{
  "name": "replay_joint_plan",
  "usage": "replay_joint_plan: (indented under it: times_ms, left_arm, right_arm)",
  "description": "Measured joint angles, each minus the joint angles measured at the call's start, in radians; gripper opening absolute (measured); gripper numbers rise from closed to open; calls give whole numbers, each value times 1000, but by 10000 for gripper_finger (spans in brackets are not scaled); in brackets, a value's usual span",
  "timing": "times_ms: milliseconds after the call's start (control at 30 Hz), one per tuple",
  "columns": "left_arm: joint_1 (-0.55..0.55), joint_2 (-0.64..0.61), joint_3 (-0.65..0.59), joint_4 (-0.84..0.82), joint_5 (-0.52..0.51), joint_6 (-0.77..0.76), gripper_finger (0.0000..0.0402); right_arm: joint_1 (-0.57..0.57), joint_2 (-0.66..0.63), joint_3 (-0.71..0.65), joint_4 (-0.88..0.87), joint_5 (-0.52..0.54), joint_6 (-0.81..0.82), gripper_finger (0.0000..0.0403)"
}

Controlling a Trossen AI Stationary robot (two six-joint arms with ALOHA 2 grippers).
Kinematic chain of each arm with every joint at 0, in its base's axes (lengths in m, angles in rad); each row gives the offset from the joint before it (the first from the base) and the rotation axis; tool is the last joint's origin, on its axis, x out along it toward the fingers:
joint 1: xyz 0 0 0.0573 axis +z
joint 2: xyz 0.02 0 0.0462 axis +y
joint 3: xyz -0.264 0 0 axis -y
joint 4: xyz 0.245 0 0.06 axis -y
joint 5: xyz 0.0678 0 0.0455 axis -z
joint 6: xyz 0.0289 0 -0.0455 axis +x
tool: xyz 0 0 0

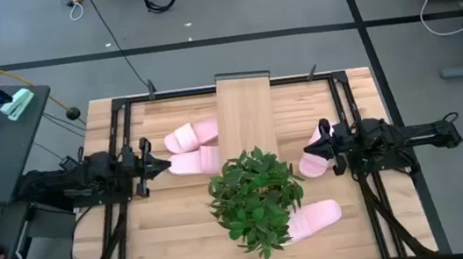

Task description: Pick and place slides into the shelf

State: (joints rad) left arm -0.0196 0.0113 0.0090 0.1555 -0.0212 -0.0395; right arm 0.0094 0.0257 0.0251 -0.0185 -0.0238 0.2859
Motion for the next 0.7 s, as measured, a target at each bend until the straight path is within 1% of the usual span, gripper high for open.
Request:
replay_joint_plan:
  times_ms: [200, 533, 700]
  left_arm:
    - [0, 0, 0, 0, 0, 0, 23]
    - [0, 0, 0, 0, 0, 0, 38]
    - [0, 0, 0, 0, 0, 0, 36]
  right_arm:
    - [0, 0, 0, 0, 0, 0, 23]
    - [0, 0, 0, 0, 0, 0, 23]
    - [0, 0, 0, 0, 0, 0, 23]
